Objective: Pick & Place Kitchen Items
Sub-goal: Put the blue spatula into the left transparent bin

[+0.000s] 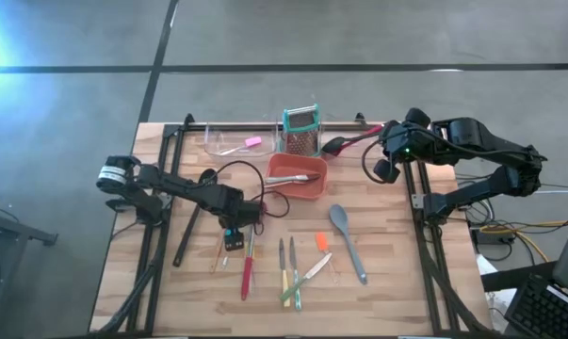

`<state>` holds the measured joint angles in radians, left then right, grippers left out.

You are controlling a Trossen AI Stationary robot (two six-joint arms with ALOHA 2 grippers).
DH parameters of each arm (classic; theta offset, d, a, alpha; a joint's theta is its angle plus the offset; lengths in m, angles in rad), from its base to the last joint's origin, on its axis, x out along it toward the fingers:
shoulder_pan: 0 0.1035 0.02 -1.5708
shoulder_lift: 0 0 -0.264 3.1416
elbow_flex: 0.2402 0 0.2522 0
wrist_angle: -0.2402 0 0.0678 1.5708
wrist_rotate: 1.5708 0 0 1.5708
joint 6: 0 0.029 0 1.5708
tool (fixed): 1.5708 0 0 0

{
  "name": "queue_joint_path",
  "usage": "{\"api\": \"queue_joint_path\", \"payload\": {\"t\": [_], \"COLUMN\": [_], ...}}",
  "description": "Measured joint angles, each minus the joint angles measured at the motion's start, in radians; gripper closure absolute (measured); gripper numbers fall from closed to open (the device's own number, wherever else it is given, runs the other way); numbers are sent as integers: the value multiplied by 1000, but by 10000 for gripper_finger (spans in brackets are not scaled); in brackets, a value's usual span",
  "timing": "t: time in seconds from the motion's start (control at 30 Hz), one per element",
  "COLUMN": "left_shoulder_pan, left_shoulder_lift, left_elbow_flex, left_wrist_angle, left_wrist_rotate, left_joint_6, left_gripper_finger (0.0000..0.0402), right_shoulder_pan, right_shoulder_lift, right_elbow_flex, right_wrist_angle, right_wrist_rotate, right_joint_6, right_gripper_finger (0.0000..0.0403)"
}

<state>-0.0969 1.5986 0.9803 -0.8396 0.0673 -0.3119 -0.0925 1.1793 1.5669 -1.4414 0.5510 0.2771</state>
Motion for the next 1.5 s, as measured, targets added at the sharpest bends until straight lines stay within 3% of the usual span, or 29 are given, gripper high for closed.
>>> {"api": "queue_joint_path", "payload": {"t": [0.37,0.67,0.87,1.17,1.5], "left_shoulder_pan": [12,17,17,19,18], "left_shoulder_lift": [-5,-5,-3,-2,-1], "left_elbow_flex": [-119,-166,-187,-198,-163], "left_wrist_angle": [156,165,167,191,185], "left_wrist_rotate": [-7,-69,-95,-126,-103], "left_joint_6": [-117,-173,-208,-277,-291], "left_gripper_finger": [101,108,187,381,388], "right_shoulder_pan": [0,0,0,0,1], "right_shoulder_lift": [0,0,0,0,0], "right_elbow_flex": [0,0,0,0,0], "right_wrist_angle": [19,19,19,19,20], "right_wrist_rotate": [1,1,1,0,0], "right_joint_6": [-15,-16,-16,-27,-53], "right_gripper_finger": [358,358,359,353,354]}}
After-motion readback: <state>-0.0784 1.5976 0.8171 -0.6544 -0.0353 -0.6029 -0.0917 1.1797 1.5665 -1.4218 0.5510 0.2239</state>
